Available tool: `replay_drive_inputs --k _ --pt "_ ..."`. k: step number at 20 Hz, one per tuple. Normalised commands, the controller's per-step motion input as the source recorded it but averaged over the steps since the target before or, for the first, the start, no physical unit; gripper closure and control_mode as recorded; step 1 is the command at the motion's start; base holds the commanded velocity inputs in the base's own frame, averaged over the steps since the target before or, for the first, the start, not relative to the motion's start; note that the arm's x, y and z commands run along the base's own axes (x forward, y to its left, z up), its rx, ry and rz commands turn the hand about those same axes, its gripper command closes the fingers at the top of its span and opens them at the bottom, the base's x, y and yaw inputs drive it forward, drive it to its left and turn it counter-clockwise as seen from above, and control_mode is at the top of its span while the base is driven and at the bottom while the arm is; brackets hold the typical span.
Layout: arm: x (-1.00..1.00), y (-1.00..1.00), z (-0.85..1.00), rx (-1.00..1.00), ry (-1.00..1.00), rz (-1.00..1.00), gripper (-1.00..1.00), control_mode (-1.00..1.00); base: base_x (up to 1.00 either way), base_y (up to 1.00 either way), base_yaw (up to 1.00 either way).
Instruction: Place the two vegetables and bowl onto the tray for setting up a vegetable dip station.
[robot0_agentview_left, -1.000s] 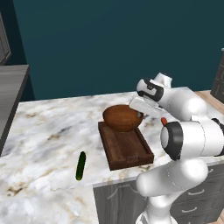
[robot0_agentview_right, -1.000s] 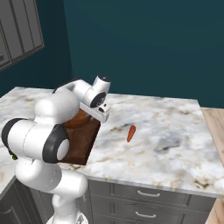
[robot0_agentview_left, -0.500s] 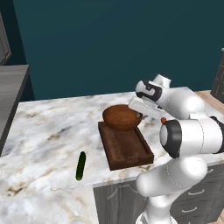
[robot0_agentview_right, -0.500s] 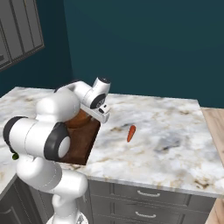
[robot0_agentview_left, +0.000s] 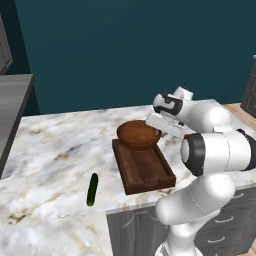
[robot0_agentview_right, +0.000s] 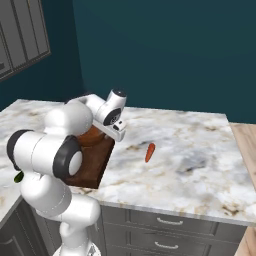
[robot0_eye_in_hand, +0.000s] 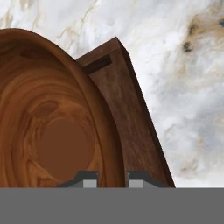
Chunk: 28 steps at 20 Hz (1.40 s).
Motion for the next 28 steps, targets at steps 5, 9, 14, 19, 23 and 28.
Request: replay_drive_inputs --k 5,9,14,19,23,28 --pt "0.09 0.04 -0.09 0.0 0.0 -0.02 1.0 -1.0 0.0 0.0 0.0" --pt "0.1 0.04 -0.08 0.0 0.0 -0.01 1.0 -1.0 0.0 0.0 0.0" --pt "0.09 0.03 -0.07 0.0 0.0 -0.01 1.0 -1.0 0.0 0.0 0.0" --pt "0.05 0.03 -0.1 0.0 0.0 0.0 1.0 -1.0 0.0 0.0 0.0" --pt "0.02 0.01 -0.1 0.0 0.0 0.0 1.0 -1.0 0.0 0.0 0.0" --pt "0.01 0.0 -0.09 0.0 0.0 0.0 1.0 -1.0 0.0 0.0 0.0"
